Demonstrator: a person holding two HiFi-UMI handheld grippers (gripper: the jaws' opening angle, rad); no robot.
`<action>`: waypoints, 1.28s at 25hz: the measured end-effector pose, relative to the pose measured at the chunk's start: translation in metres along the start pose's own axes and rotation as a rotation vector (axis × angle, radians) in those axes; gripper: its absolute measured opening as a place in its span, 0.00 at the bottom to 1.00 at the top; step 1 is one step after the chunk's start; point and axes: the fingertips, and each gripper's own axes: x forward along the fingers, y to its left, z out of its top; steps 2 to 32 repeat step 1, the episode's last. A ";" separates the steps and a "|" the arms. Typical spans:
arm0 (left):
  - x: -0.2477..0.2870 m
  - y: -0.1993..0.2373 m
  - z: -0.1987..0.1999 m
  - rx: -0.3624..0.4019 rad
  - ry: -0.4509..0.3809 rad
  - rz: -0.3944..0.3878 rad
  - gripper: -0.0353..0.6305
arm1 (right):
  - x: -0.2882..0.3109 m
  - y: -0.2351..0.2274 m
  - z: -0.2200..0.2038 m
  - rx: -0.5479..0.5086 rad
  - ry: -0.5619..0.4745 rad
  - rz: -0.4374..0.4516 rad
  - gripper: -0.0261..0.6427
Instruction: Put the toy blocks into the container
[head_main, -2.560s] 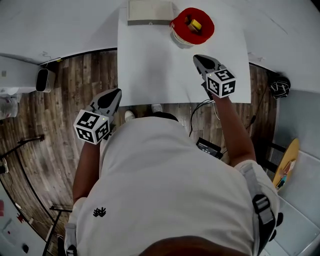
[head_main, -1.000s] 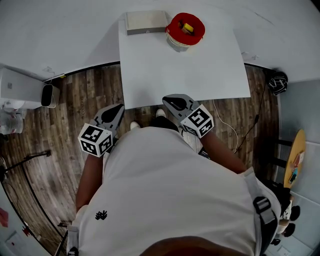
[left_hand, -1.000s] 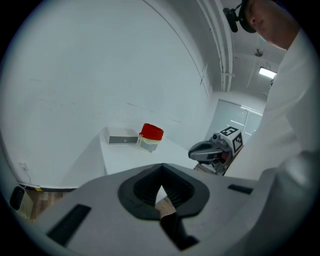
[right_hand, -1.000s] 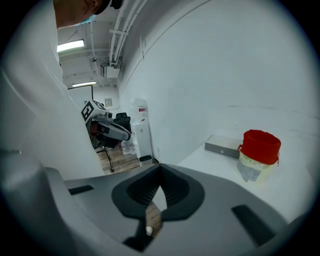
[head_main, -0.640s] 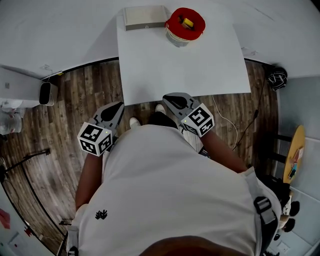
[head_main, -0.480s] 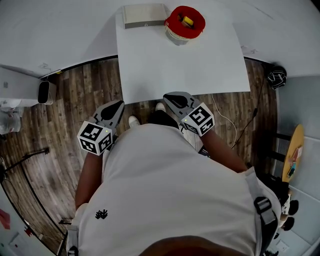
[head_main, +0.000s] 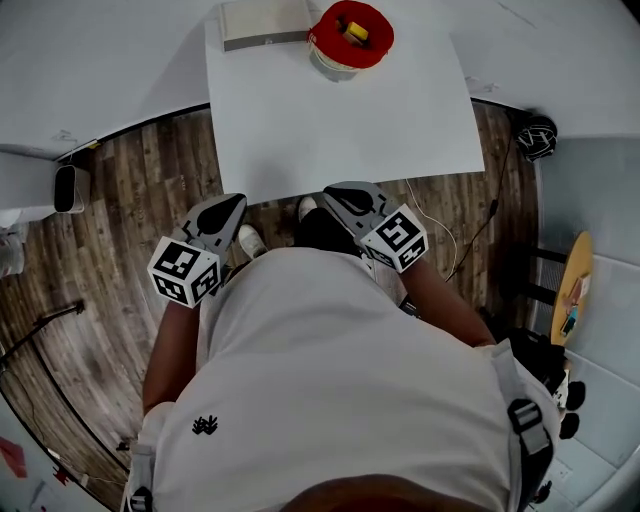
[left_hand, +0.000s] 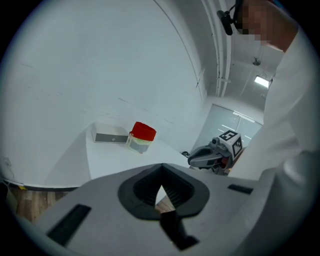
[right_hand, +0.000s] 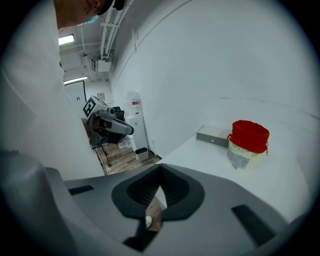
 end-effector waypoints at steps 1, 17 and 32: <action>0.006 0.001 0.002 0.009 0.005 -0.009 0.06 | 0.000 -0.004 -0.001 0.003 0.002 -0.005 0.05; 0.006 0.001 0.002 0.009 0.005 -0.009 0.06 | 0.000 -0.004 -0.001 0.003 0.002 -0.005 0.05; 0.006 0.001 0.002 0.009 0.005 -0.009 0.06 | 0.000 -0.004 -0.001 0.003 0.002 -0.005 0.05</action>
